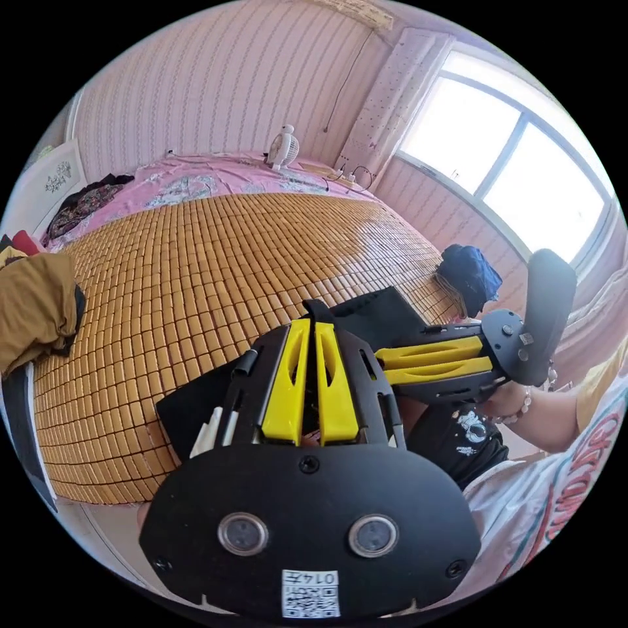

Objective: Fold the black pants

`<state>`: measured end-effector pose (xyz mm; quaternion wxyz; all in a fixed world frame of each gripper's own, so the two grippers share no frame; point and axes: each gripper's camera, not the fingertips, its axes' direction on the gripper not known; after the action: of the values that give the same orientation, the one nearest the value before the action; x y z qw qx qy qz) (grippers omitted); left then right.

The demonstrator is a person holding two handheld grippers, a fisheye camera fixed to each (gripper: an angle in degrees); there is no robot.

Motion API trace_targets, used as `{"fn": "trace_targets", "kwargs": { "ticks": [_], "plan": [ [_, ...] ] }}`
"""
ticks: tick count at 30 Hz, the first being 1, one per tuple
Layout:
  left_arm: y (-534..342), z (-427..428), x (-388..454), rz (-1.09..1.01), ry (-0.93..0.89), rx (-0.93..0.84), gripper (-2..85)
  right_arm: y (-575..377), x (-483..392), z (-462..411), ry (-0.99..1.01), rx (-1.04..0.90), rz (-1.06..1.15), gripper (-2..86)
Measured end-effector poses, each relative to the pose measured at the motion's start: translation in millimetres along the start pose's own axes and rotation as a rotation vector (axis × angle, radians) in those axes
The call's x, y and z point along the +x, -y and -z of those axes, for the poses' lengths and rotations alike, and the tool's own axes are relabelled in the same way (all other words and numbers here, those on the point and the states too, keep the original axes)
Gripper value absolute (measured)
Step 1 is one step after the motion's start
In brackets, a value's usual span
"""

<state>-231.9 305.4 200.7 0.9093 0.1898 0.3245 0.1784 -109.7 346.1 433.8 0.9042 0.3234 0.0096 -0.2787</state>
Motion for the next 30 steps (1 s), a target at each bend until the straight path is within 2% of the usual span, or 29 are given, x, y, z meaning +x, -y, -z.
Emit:
{"fn": "trace_targets", "kwargs": {
  "ticks": [3,6,10,13,16,21,26,30],
  "plan": [
    [-16.8,29.1,-25.6,0.099,0.071,0.053,0.2,19.6,-2.3,10.8,0.127,0.090,0.039,2.9],
    [-45.6,28.3,-76.6,0.309,0.161,-0.023,3.0,40.4,-10.4,-20.0,0.242,0.123,0.099,4.0],
    [-76.6,19.8,-116.4,0.465,0.230,-0.112,3.9,48.7,-9.0,-88.1,0.228,-0.088,0.056,5.4],
    [-76.5,11.6,-110.5,0.435,0.226,-0.102,2.9,34.6,1.8,-95.1,0.290,-0.170,0.038,5.2],
    [-64.7,-13.2,-92.4,0.371,0.134,-0.109,2.1,12.2,23.1,-79.5,0.215,-0.201,0.020,3.5],
    [-48.8,-57.0,-53.0,0.266,0.068,-0.159,2.0,-14.6,81.2,-43.5,0.049,-0.212,-0.137,2.1],
    [-41.2,-86.5,-30.1,0.197,-0.058,-0.186,0.9,-21.6,118.2,-29.5,-0.038,-0.179,-0.263,1.5],
    [-23.3,-131.7,20.1,0.056,-0.192,-0.254,-0.7,-3.4,128.1,-39.3,-0.111,-0.215,-0.210,0.5]
  ]
}}
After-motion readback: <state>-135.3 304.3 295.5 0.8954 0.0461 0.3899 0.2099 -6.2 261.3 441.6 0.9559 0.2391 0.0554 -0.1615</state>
